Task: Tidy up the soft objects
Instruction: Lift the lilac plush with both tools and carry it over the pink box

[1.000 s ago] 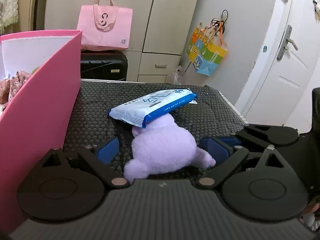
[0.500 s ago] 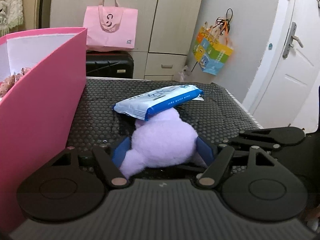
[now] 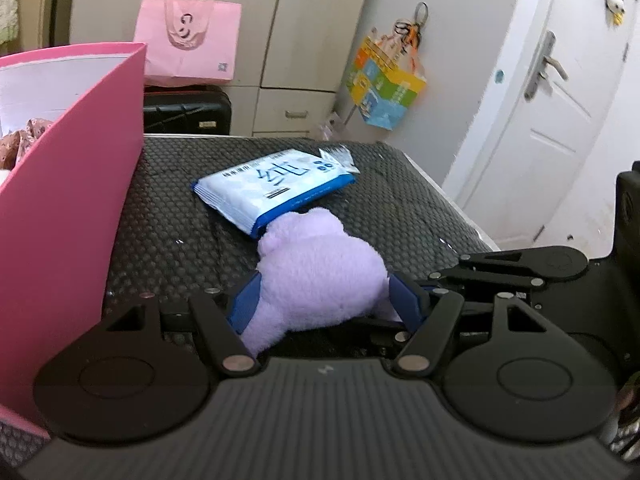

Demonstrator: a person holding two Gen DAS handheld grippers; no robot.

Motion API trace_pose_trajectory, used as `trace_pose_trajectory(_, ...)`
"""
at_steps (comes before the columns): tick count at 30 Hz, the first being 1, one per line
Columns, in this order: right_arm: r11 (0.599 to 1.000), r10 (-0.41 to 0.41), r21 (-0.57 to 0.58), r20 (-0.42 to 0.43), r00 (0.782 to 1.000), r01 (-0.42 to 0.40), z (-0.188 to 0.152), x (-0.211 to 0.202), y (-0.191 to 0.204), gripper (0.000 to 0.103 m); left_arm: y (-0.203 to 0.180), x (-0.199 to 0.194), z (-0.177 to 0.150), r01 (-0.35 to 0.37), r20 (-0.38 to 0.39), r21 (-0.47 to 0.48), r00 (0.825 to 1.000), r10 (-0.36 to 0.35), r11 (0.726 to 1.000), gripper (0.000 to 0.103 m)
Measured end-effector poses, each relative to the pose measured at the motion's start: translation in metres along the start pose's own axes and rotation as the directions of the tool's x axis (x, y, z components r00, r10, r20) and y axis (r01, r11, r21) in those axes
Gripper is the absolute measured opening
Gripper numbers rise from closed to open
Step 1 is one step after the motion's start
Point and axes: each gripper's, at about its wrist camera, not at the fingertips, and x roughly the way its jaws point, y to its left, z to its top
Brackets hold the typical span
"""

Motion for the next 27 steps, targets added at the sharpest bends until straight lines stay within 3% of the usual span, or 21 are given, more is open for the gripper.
trace_pose_trajectory(14, 0.998, 0.013, 0.061, 0.009, 1.000, -0.014, -0.018, -0.016, -0.001, 0.032, -0.016, -0.010, -0.009, 0.001, -0.023, 0.027, 1.000, 0.000, 1.000, 0.065)
trace_pose_trajectory(18, 0.999, -0.001, 0.036, 0.012, 1.000, 0.000, -0.026, -0.025, -0.002, 0.032, -0.013, -0.009, -0.007, 0.065, -0.065, 0.000, 0.996, -0.064, 0.998, 0.065)
trace_pose_trajectory(22, 1.000, -0.023, -0.013, 0.021, 1.000, 0.023, -0.033, -0.033, -0.006, 0.033, -0.002, 0.000, -0.003, 0.114, -0.100, -0.097, 0.987, -0.123, 0.989, 0.067)
trace_pose_trajectory(23, 1.000, -0.021, -0.013, 0.029, 0.999, 0.021, -0.034, -0.035, -0.006, 0.035, -0.003, 0.002, -0.003, 0.103, -0.098, -0.093, 0.989, -0.112, 0.990, 0.069)
trace_pose_trajectory(27, 0.999, -0.036, -0.013, 0.050, 0.998, 0.037, -0.032, -0.033, -0.007, 0.066, -0.005, 0.010, -0.005, 0.088, -0.098, -0.086, 0.990, -0.097, 0.992, 0.069)
